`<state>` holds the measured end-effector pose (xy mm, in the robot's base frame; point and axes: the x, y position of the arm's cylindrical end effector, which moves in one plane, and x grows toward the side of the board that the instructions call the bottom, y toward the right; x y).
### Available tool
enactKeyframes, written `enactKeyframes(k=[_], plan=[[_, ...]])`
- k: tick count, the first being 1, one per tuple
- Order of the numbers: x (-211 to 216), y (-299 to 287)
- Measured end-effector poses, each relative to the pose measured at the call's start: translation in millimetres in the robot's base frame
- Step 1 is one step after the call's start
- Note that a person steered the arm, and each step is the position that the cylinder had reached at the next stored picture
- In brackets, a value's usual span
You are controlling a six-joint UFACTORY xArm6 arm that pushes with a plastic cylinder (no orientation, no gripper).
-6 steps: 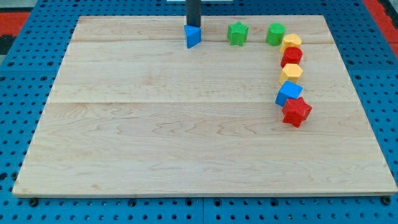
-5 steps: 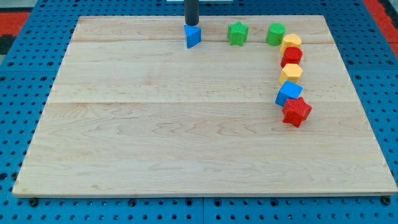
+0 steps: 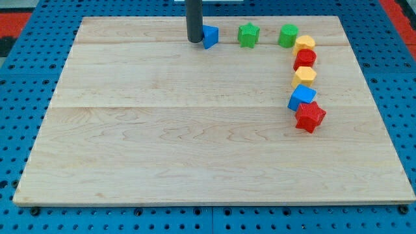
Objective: Push the triangle slightly to the right
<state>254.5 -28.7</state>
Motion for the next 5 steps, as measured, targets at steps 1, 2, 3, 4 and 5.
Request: enactKeyframes(k=[1, 2, 3, 4, 5], plan=[[-3, -20], [21, -50], [156, -48], [275, 7], [313, 134]])
